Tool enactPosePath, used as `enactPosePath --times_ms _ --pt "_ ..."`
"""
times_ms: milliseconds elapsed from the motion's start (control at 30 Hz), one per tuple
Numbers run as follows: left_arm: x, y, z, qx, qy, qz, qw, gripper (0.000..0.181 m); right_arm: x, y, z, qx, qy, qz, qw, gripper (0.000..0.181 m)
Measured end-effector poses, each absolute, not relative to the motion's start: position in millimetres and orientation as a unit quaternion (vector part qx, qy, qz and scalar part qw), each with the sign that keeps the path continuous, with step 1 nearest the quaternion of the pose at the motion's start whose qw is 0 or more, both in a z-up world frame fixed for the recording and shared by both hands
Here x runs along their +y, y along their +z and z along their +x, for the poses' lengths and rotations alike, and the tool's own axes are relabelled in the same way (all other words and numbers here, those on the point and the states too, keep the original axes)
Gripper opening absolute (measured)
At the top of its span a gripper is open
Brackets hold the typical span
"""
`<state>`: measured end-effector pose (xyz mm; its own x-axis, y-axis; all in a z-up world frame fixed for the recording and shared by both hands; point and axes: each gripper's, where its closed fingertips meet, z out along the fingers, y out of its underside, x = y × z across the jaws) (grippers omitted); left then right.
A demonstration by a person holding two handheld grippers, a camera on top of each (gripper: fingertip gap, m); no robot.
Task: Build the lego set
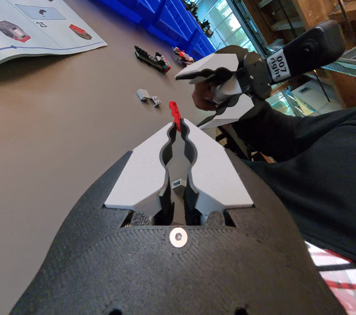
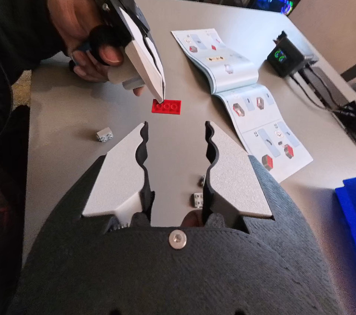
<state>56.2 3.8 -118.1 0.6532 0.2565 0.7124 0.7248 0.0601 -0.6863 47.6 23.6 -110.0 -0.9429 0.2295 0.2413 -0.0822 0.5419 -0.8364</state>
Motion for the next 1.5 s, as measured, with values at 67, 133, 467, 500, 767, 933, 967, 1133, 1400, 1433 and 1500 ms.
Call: enactPosePath --times_ms 67,133,467,500,767,933,967,1133,1400,1433,1500 --pt "5.0 -114.6 62.6 -0.353 -0.193 -0.664 0.631 0.004 21.5 -104.2 50.8 -0.859 0.484 0.002 0.170 0.061" --pt "6.4 -113.1 71.6 -0.328 -0.193 -0.677 0.630 0.004 17.6 -100.2 58.3 -0.861 0.479 0.057 0.162 0.061" --pt "10.3 -118.2 99.9 -0.261 -0.186 -0.731 0.602 0.004 4.1 -125.7 87.6 -0.877 0.357 0.294 0.133 0.053" --pt "10.7 -119.2 100.9 -0.259 -0.186 -0.734 0.600 0.004 1.8 -125.3 91.1 -0.876 0.361 0.297 0.122 0.048" --pt "2.9 -114.7 98.2 -0.252 -0.171 -0.725 0.618 0.004 -4.9 -124.1 92.3 -0.882 0.385 0.253 0.096 0.021" --pt "-3.0 -106.6 90.0 -0.266 -0.165 -0.701 0.640 0.008 -8.2 -119.0 85.1 -0.881 0.397 0.231 0.116 0.017" --pt "-5.6 -103.5 86.5 -0.274 -0.164 -0.691 0.648 0.013 -8.5 -118.1 81.7 -0.880 0.397 0.227 0.126 0.017" --pt "-28.7 -80.7 54.9 -0.352 -0.170 -0.589 0.707 0.036 -12.4 -110.3 59.9 -0.878 0.401 0.193 0.176 0.017" --pt "-25.2 -98.4 46.1 -0.424 -0.197 -0.571 0.675 0.032 -21.7 -112.7 47.5 -0.876 0.407 0.169 0.196 0.017" --pt "-23.5 -102.9 46.3 -0.428 -0.193 -0.581 0.665 0.030 -21.9 -113.8 46.0 -0.878 0.404 0.167 0.197 0.017" --pt "-21.7 -107.8 46.2 -0.433 -0.186 -0.592 0.653 0.030 -23.1 -112.4 43.7 -0.877 0.405 0.164 0.197 0.017"
